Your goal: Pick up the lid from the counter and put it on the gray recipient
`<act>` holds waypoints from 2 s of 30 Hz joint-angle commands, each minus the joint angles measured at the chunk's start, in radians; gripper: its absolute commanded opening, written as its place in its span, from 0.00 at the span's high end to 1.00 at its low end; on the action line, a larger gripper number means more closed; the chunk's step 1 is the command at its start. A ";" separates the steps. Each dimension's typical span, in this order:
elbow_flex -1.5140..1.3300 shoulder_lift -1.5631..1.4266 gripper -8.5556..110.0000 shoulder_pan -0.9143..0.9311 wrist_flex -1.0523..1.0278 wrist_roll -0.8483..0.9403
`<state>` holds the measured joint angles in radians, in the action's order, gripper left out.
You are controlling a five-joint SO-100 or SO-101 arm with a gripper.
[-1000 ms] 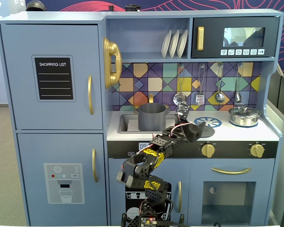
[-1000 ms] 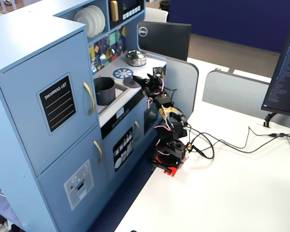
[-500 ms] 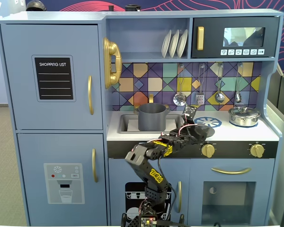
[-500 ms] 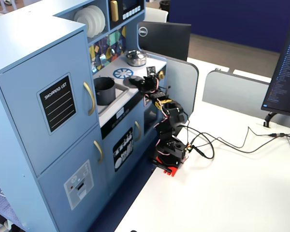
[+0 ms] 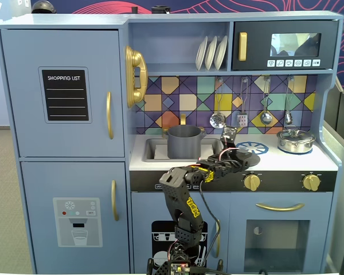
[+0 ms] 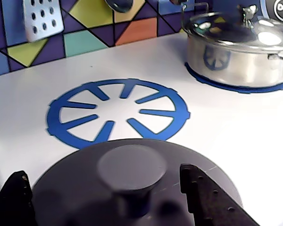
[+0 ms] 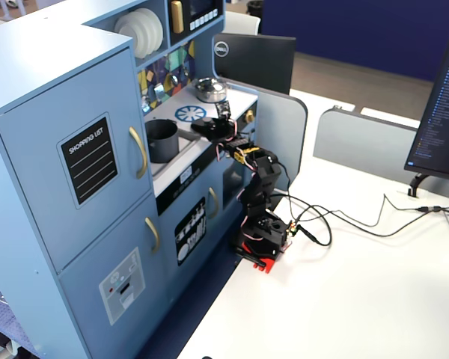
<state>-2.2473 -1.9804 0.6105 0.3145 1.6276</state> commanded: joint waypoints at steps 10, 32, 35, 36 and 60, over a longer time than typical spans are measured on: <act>0.153 0.109 0.70 -0.017 0.057 -0.003; 0.233 0.087 0.93 -0.055 0.051 0.035; 0.287 0.035 0.93 -0.074 -0.003 0.031; 0.308 0.015 0.93 -0.083 -0.028 0.028; 0.351 -0.295 0.93 -0.560 -0.354 -0.021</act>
<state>-1.9037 -2.2212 0.0890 -0.0598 1.6214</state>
